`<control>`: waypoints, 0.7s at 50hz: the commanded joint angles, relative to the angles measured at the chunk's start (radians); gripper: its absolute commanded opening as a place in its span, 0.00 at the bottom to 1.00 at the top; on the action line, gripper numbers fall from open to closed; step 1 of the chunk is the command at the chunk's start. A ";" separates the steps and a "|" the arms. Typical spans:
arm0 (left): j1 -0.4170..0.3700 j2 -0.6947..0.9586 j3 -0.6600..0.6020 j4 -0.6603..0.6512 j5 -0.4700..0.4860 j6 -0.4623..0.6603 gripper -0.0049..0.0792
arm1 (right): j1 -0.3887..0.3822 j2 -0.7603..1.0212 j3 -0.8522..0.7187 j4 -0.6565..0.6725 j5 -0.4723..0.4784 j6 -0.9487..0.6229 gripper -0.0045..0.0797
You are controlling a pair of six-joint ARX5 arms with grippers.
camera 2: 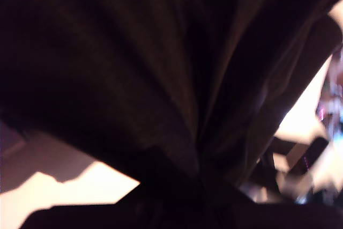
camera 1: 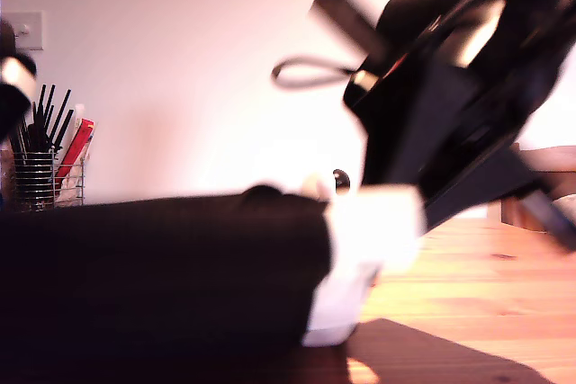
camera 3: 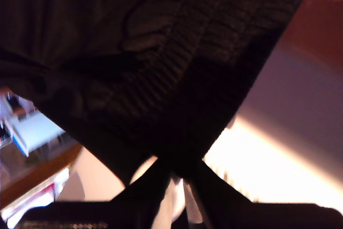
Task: Fold the shorts in front of you. After folding it, place it to the left side.
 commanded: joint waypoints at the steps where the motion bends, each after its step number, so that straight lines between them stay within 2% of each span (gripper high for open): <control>1: -0.022 -0.019 -0.004 -0.046 0.012 0.016 0.03 | 0.005 -0.040 0.005 -0.058 -0.013 -0.039 0.04; 4: -0.042 -0.034 -0.004 -0.063 0.034 0.020 0.03 | 0.003 -0.061 0.005 -0.098 -0.029 -0.062 0.04; 11: -0.059 -0.058 -0.002 -0.059 0.096 0.019 0.03 | 0.003 -0.083 0.006 -0.089 -0.076 -0.053 0.04; 24: -0.034 -0.059 0.064 -0.022 0.105 0.016 0.03 | -0.037 -0.083 0.046 -0.064 -0.099 -0.047 0.04; 35: -0.031 -0.069 0.128 -0.143 0.113 0.079 0.03 | -0.058 -0.087 0.085 -0.140 -0.151 -0.064 0.04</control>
